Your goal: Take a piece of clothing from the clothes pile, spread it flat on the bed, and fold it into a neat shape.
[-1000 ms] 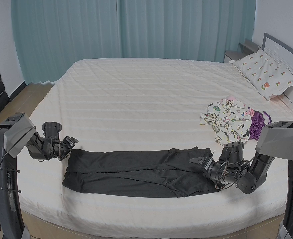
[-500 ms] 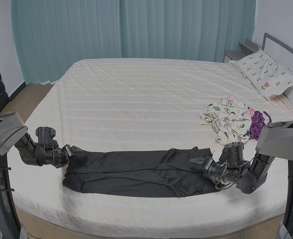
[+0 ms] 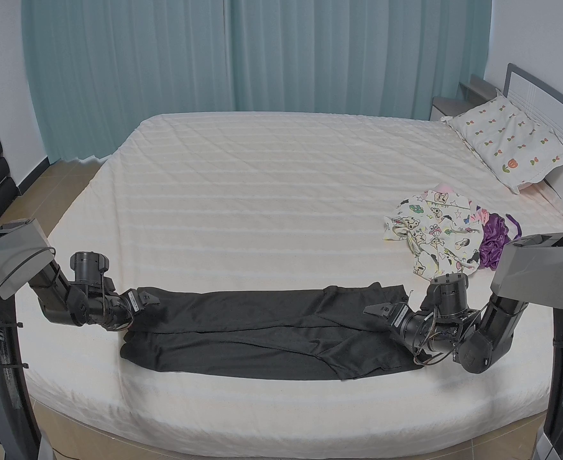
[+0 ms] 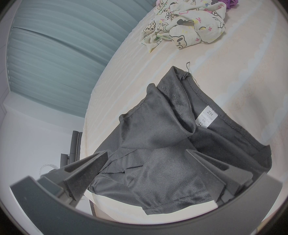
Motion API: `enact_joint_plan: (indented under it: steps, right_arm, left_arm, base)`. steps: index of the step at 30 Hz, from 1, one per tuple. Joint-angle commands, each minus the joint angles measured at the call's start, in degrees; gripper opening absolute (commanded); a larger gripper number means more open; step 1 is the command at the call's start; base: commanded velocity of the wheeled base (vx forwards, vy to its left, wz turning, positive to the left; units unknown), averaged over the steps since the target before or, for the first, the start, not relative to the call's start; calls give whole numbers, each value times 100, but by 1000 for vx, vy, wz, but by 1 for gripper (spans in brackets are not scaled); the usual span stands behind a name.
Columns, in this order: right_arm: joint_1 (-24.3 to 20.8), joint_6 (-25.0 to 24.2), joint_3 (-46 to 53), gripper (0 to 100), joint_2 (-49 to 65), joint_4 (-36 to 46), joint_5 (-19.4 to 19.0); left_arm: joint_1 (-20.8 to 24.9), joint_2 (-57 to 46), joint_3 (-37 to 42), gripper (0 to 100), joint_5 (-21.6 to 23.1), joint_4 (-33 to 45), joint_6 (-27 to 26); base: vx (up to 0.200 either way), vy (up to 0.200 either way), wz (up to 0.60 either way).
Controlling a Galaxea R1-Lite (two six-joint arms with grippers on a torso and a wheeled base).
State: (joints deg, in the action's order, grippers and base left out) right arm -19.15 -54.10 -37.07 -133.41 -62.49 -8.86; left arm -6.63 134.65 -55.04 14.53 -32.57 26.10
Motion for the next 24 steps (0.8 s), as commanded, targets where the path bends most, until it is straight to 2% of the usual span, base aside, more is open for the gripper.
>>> enact_joint_plan:
  steps: [1, 8, 13, 19, 24]
  right_arm:
    - [-1, 5, -2, 100, 0, 0, -1]
    - [-1, -4, -2, 100, -9, 0, -1]
    - [-1, 5, -11, 100, -9, 0, -1]
    - [-1, -4, -11, 100, -9, 0, -1]
    - [-1, -4, -11, 100, -9, 0, -1]
  left_arm:
    - [13, 44, 108, 100, 32, -12, -184]
    - [39, 123, 108, 100, 15, -74, -246]
    - [101, 167, 257, 100, 41, -390, -255]
    - [101, 246, 503, 100, 67, -750, -676]
    - [101, 246, 503, 100, 67, -777, -676]
  base:
    - [0, 0, 0]
    - [0, 0, 0]
    - [0, 0, 0]
    - [0, 0, 0]
    - [0, 0, 0]
